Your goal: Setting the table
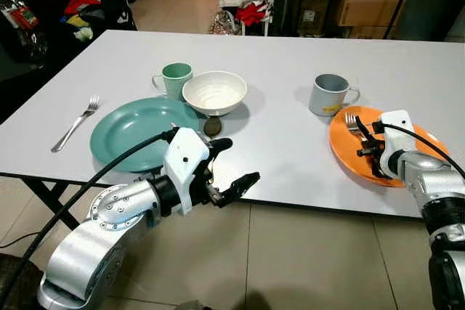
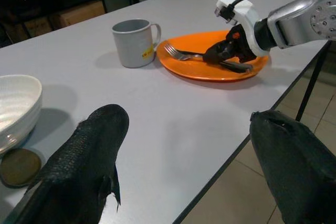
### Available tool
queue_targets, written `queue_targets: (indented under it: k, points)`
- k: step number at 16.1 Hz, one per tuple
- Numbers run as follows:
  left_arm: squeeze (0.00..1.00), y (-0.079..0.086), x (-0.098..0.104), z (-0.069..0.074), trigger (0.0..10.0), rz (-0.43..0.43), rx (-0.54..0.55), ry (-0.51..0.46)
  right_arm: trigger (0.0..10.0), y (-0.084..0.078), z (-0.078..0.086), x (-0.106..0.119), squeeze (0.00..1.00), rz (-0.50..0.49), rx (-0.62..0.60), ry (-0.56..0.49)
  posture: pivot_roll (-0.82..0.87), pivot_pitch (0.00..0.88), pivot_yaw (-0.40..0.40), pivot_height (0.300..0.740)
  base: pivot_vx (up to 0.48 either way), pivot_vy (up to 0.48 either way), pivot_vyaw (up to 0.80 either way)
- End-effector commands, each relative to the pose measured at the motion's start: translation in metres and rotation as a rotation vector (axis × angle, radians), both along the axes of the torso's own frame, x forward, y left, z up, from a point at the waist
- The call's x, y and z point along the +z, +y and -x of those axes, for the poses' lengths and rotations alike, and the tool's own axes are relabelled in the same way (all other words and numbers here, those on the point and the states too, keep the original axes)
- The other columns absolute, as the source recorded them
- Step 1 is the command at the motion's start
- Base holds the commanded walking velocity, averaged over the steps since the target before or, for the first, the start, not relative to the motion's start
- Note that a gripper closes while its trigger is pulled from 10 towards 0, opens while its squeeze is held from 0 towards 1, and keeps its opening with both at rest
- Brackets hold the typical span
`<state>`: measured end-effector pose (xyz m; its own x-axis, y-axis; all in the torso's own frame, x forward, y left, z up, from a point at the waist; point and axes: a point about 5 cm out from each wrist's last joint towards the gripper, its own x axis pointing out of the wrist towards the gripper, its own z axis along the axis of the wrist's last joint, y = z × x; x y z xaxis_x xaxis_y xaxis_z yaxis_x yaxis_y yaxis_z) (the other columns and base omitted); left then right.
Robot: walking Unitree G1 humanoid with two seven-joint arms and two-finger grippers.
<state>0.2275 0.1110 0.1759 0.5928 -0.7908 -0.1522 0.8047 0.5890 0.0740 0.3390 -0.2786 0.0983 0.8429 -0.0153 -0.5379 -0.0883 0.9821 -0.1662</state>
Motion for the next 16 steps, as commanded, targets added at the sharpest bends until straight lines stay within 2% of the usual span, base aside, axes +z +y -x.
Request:
queue_targets:
  k: [1, 2, 4, 7, 8, 10, 11, 13, 14, 15, 16]
  points:
    - [0.0, -0.001, 0.002, 0.0, 10.0, -0.011, -0.018, -0.005, 10.0, 0.0, 0.0, -0.002, 0.7, -0.017, -0.005, 0.011, -0.01, 0.0, 0.074, 0.74, 0.0, 0.0, 0.0]
    - [0.0, -0.001, 0.002, 0.0, 10.0, -0.013, -0.019, -0.007, 10.0, -0.002, -0.001, 0.0, 1.0, -0.024, -0.013, -0.001, -0.01, 0.0, 0.073, 0.74, 0.0, 0.0, 0.0]
    - [0.0, -0.001, 0.002, 0.0, 10.0, -0.012, -0.02, -0.008, 10.0, -0.003, -0.003, 0.004, 1.0, -0.031, -0.011, -0.016, -0.01, 0.0, 0.071, 0.74, 0.0, 0.0, 0.0]
    - [0.0, 0.0, 0.004, 0.0, 10.0, 0.007, -0.031, -0.007, 10.0, -0.003, -0.003, 0.032, 1.0, -0.022, -0.008, -0.098, -0.01, 0.0, 0.073, 0.74, 0.0, 0.0, 0.0]
    - [0.0, -0.001, 0.006, 0.001, 10.0, 0.031, -0.03, -0.009, 10.0, -0.001, 0.004, 0.044, 1.0, -0.039, -0.005, -0.128, -0.02, 0.0, 0.075, 0.74, 0.0, 0.0, 0.0]
    - [0.0, 0.0, 0.011, 0.003, 10.0, 0.045, -0.024, -0.024, 10.0, 0.009, 0.037, 0.068, 1.0, -0.02, 0.055, -0.164, -0.03, 0.0, 0.081, 0.74, 0.0, 0.0, 0.0]
    - [0.0, 0.001, 0.012, 0.003, 10.0, 0.051, -0.016, -0.027, 10.0, 0.012, 0.046, 0.074, 1.0, -0.012, 0.067, -0.181, -0.03, 0.0, 0.083, 0.74, 0.0, 0.0, 0.0]
    - [0.0, 0.008, 0.017, 0.007, 10.0, 0.112, 0.047, -0.034, 10.0, 0.051, 0.076, 0.093, 1.0, -0.056, 0.196, -0.312, -0.07, 0.0, 0.112, 0.74, 0.0, 0.0, 0.0]
    - [0.0, 0.015, 0.018, 0.007, 10.0, 0.167, 0.154, -0.038, 10.0, 0.078, 0.085, 0.095, 1.0, -0.129, 0.237, -0.376, -0.09, 0.0, 0.122, 0.74, 0.0, 0.0, 0.8]
    - [0.0, 0.024, 0.017, 0.004, 10.0, 0.174, 0.289, -0.04, 10.0, 0.104, 0.097, 0.091, 1.0, -0.169, 0.29, -0.409, -0.08, 0.0, 0.122, 0.74, 0.0, 0.0, 0.8]
    - [0.0, 0.031, 0.016, 0.002, 10.0, 0.149, 0.396, -0.056, 10.0, 0.12, 0.106, 0.085, 1.0, -0.212, 0.313, -0.421, -0.08, 0.0, 0.122, 0.74, 0.0, 0.0, 0.8]
